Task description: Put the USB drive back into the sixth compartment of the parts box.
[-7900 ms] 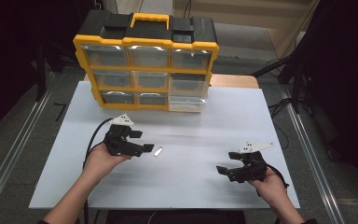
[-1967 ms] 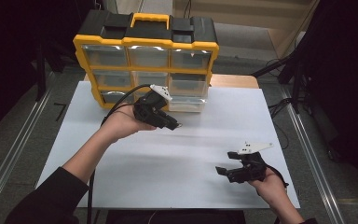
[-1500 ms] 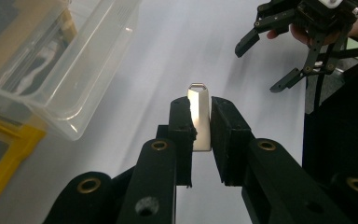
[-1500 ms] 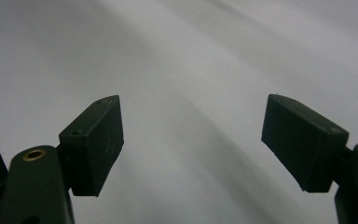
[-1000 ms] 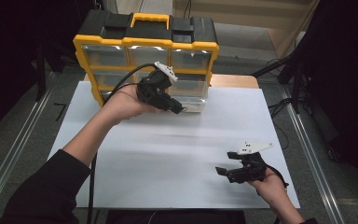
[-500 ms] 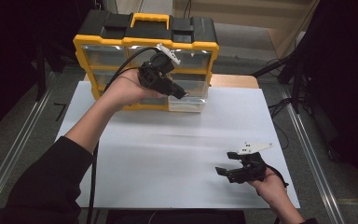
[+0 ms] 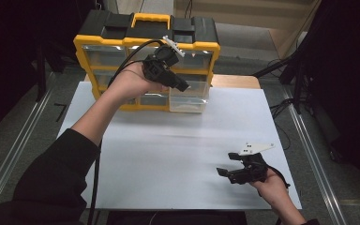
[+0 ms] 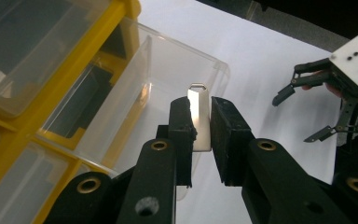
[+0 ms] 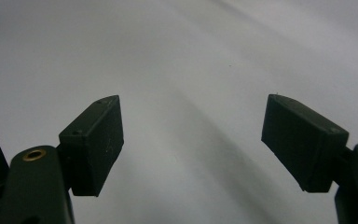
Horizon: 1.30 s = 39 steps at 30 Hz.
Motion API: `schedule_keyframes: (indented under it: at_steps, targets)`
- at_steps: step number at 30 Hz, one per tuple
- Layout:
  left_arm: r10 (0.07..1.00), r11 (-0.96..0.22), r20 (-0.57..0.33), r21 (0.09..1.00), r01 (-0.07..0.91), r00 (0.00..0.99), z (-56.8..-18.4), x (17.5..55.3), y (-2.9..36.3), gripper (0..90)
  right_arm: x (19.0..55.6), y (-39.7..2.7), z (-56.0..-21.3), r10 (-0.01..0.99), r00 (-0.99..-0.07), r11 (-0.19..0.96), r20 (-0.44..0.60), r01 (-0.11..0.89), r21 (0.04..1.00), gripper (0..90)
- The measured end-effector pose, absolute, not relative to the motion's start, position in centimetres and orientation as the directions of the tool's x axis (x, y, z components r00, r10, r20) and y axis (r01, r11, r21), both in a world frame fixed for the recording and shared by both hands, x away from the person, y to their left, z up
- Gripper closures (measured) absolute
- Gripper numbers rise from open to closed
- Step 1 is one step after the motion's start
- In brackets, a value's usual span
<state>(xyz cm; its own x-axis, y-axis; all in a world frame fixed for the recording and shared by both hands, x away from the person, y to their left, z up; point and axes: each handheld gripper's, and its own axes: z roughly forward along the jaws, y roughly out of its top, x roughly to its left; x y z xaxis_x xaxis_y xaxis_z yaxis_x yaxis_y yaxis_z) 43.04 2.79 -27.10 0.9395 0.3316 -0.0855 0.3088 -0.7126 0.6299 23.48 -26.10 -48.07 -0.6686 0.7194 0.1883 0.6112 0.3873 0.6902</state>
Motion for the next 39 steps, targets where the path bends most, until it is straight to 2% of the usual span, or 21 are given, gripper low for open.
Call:
schedule_keyframes:
  at_steps: [18, 39]
  targets:
    - [0.374, -0.699, -0.058, 0.637, 0.323, 0.925, -28.4, 44.5, 2.6, 80.0, 23.5, -26.1, -48.0, 0.718, -0.670, 0.386, 0.189, 0.609, 0.692, 19.0]
    - [0.387, -0.693, -0.093, 0.627, 0.356, 0.917, -30.3, 45.0, 1.8, 79.8, 23.5, -26.0, -48.0, 0.717, -0.670, 0.387, 0.190, 0.610, 0.691, 19.1]
